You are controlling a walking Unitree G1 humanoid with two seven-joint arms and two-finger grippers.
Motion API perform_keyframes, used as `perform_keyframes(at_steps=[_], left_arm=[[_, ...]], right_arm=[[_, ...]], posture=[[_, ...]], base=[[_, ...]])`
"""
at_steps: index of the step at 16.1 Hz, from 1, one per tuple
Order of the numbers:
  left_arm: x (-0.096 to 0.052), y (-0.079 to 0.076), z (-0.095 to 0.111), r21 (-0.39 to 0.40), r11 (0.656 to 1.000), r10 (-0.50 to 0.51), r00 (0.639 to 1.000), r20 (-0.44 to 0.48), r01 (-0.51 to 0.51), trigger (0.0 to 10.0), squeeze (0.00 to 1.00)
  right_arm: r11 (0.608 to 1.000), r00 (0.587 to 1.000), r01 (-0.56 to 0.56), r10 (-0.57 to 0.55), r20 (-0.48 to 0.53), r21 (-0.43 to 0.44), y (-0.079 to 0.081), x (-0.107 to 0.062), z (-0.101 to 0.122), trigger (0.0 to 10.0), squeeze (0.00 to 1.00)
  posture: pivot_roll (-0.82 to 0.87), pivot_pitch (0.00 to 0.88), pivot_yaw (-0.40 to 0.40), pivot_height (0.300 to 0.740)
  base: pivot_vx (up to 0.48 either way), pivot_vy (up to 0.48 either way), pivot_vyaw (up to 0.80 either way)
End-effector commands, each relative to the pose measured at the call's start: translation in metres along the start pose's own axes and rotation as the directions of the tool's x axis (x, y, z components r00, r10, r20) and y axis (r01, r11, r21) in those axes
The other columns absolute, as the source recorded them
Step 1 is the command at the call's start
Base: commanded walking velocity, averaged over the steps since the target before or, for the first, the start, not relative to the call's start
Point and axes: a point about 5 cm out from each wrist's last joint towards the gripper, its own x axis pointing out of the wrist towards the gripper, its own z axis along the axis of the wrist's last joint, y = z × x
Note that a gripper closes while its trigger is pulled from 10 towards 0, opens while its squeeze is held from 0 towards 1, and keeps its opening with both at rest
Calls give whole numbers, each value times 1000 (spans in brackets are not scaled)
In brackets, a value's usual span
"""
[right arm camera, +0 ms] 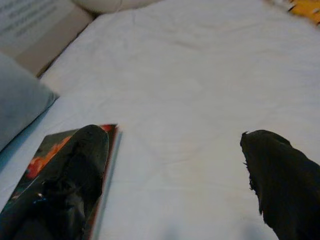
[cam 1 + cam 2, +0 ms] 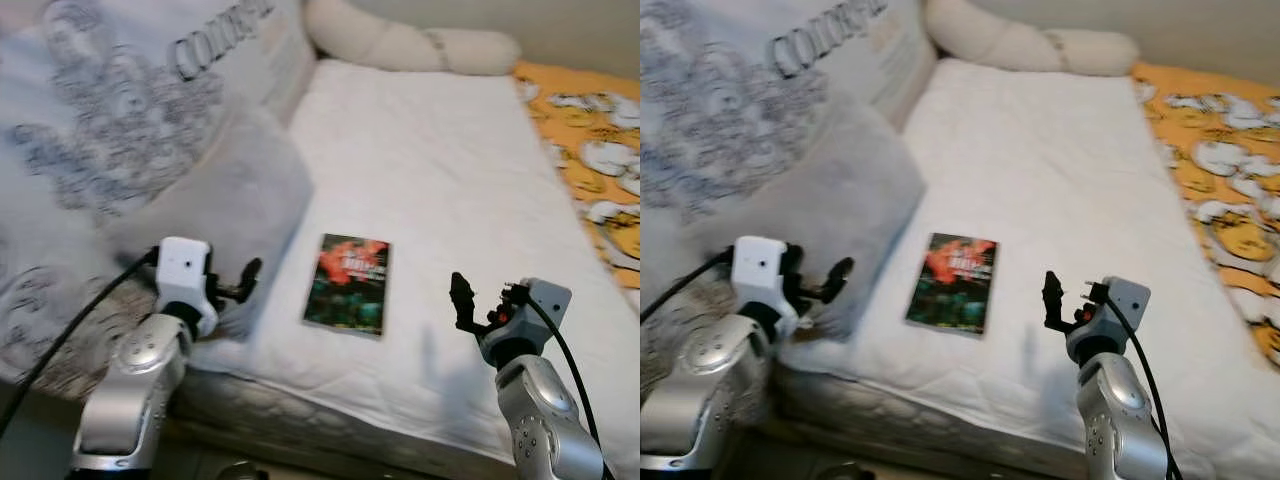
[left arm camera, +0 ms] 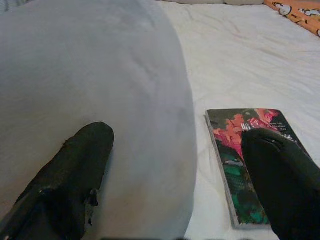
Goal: Clean up the room
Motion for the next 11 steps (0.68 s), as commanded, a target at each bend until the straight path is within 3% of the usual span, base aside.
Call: perform_keyframes(at_steps=[1, 5, 11], left_arm=[[0, -2, 4, 17, 1000, 3, 1000, 15, -3, 10000, 420], [-1, 2, 1, 14, 1000, 20, 1000, 4, -20, 10000, 416], [-5, 9, 0, 31, 998, 51, 999, 0, -51, 10000, 420]], right_arm=[[999, 1000, 29, -29, 9, -15, -5, -4, 5, 10000, 1000], [998, 999, 49, -49, -2, -37, -8, -3, 3, 10000, 1000], [999, 1000, -1, 1, -1, -45, 3, 7, 3, 10000, 1000]], posture=[[-6, 0, -13, 740], [-4, 0, -19, 740], [31, 0, -53, 740]], base=[[0, -360, 0], [0, -361, 0], [0, -360, 0]])
